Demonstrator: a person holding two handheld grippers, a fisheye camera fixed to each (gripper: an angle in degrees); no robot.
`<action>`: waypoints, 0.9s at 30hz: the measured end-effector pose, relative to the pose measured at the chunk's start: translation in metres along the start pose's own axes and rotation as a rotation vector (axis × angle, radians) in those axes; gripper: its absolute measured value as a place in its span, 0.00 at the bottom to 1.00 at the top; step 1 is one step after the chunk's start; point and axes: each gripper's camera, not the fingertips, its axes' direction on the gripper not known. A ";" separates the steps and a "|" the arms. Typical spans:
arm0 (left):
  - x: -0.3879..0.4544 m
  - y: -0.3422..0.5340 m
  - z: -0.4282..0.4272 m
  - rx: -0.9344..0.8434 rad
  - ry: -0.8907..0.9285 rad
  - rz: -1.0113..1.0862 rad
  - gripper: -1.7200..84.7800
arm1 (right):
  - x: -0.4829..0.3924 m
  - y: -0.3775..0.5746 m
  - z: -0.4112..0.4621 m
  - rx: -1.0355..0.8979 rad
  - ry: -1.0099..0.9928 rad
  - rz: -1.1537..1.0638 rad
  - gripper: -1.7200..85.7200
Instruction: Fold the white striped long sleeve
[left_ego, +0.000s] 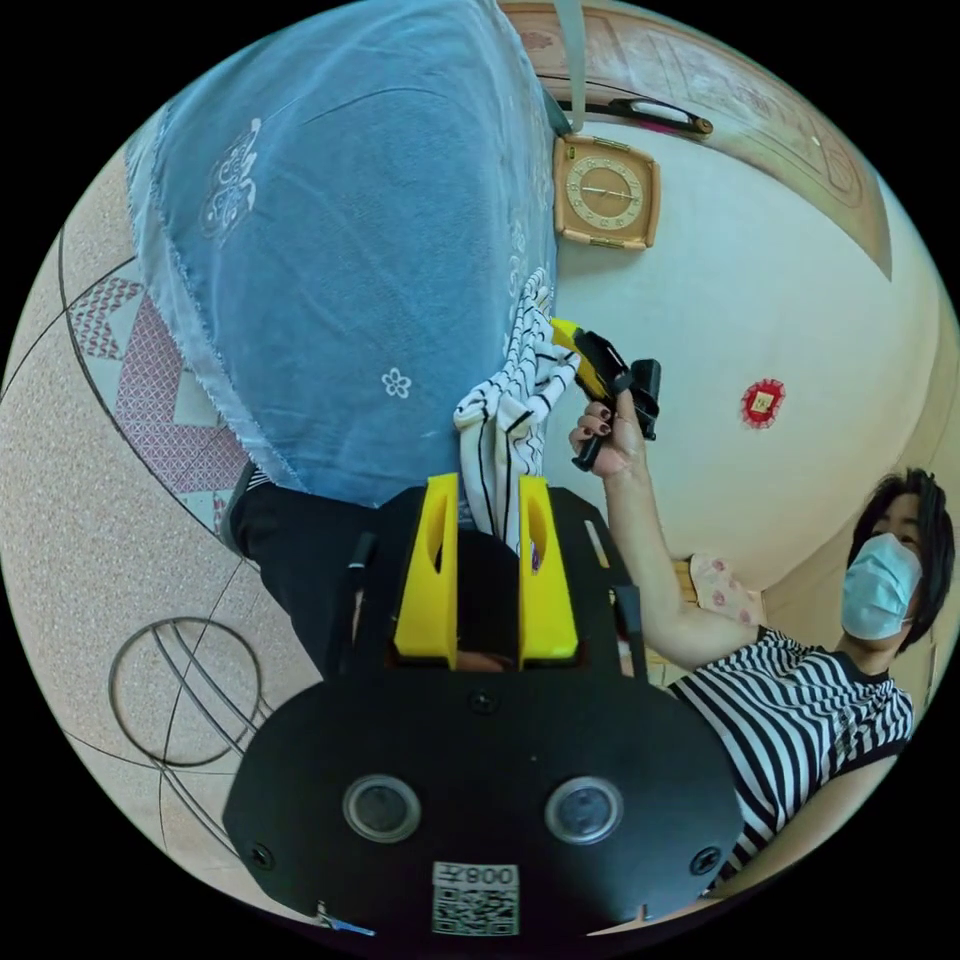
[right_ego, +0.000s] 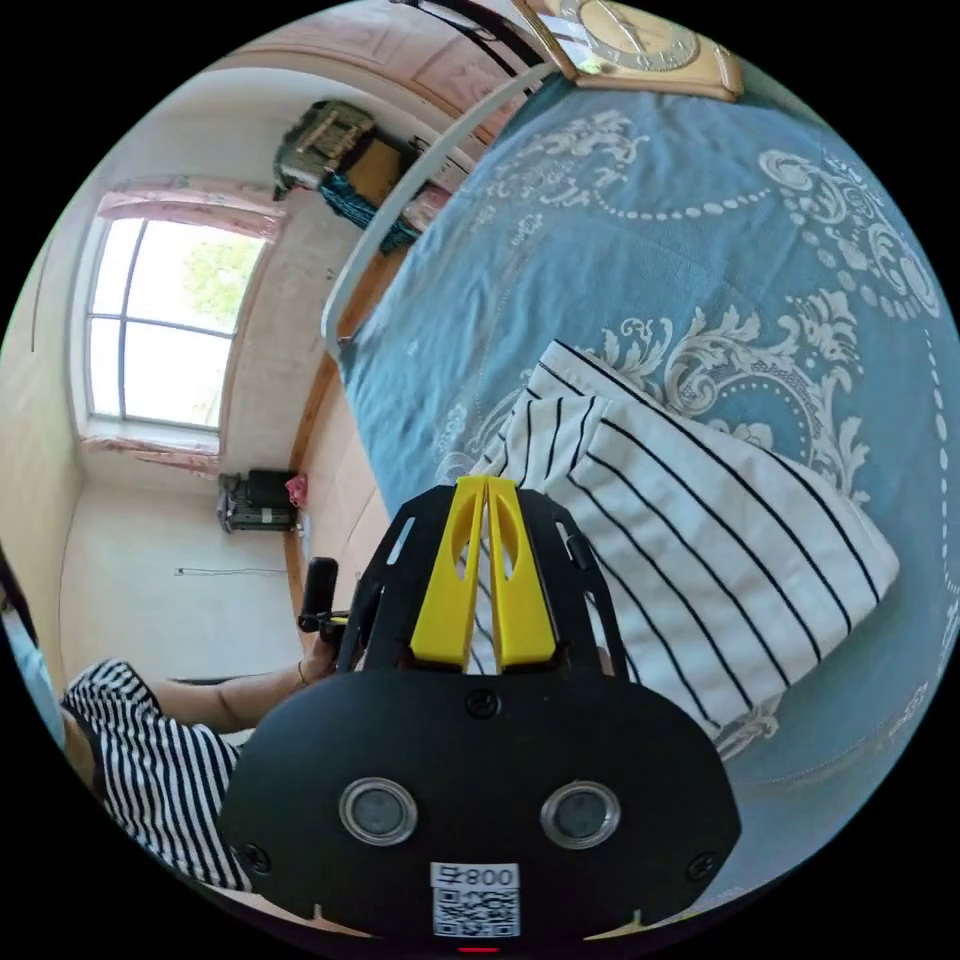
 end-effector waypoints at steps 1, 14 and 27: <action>-0.001 -0.001 0.000 -0.006 0.007 -0.002 0.14 | 0.003 0.019 -0.010 0.024 -0.021 0.000 0.04; -0.005 -0.012 0.000 0.037 0.125 -0.054 0.10 | 0.082 0.269 -0.019 0.069 -0.246 0.415 0.12; 0.025 0.018 0.024 -0.018 0.083 -0.039 0.13 | 0.101 0.337 -0.016 0.095 -0.445 0.368 0.06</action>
